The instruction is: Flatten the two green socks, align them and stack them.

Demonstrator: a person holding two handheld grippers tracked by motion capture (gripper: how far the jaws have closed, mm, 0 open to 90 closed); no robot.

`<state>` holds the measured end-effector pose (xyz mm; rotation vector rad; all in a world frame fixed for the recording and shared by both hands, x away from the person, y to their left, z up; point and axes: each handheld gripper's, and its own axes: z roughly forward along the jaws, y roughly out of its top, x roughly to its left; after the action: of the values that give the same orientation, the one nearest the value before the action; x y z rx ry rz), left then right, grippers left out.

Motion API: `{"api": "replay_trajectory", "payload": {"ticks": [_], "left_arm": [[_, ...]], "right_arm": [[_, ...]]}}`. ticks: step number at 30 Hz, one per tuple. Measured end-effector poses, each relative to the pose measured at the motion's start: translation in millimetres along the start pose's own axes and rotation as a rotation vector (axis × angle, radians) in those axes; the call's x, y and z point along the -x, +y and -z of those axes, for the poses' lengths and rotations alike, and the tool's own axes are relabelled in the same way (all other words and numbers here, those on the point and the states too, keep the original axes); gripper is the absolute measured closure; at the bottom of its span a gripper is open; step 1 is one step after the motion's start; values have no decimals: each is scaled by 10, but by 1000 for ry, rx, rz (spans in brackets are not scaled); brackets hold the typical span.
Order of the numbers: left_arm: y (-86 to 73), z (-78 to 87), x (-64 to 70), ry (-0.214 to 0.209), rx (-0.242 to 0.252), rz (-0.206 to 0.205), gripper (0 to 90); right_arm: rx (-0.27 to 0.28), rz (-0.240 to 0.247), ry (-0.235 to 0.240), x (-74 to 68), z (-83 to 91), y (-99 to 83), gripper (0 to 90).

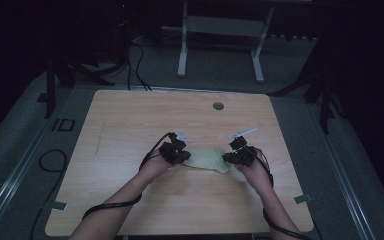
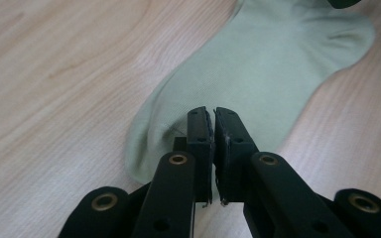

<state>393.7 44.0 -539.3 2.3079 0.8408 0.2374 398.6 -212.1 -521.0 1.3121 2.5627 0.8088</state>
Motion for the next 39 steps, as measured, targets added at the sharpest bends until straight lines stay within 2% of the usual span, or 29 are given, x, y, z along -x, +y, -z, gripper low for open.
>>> {"api": "replay_trajectory", "payload": {"ticks": [2, 4, 5, 6, 8, 12, 16, 17, 22, 27, 31, 33, 36, 38, 39], "left_arm": [[-4, -25, -1, 11, -5, -8, 850], [-36, -110, -16, 15, -31, -9, 850], [-53, -120, -22, 13, -23, -6, 850], [-57, -116, -30, 8, -21, 8, 850], [-59, -111, -31, 10, -22, 7, 850], [-69, -99, -27, 14, -25, 10, 829], [-93, -79, -74, 9, -22, 31, 818], [-100, -76, -78, 8, -20, 40, 818], [-109, -72, -73, 7, -20, 31, 817], [-110, -69, -79, -15, -24, 32, 797], [-113, -65, -79, -17, -26, 30, 796], [-110, -66, -73, -18, -24, 31, 797], [-102, -60, -66, -21, -13, 27, 731], [-92, -35, -62, -31, 15, 31, 720], [-83, -22, -58, -31, 21, 39, 661]], "right_arm": [[-7, 0, -3, 15, -30, -1, 812], [-29, -5, -23, 56, -127, 3, 807], [-31, -4, -33, 68, -157, 3, 808], [-25, -6, -31, 78, -176, 5, 808], [-27, 0, -35, 82, -198, 24, 807], [-39, 39, -32, 45, -250, 82, 773], [-30, 40, -28, 56, -280, 123, 749], [-26, 32, -22, 62, -283, 128, 737], [-18, 22, -7, 112, -282, 133, 715], [-14, 61, 3, 70, -279, 106, 577], [-15, 119, -13, 40, -270, 74, 537], [-16, 121, -16, 46, -258, 62, 531], [-7, 127, -34, 46, -230, 57, 524], [18, 118, -41, 46, -181, 52, 523], [28, 111, -35, 51, -155, 51, 509]]}}
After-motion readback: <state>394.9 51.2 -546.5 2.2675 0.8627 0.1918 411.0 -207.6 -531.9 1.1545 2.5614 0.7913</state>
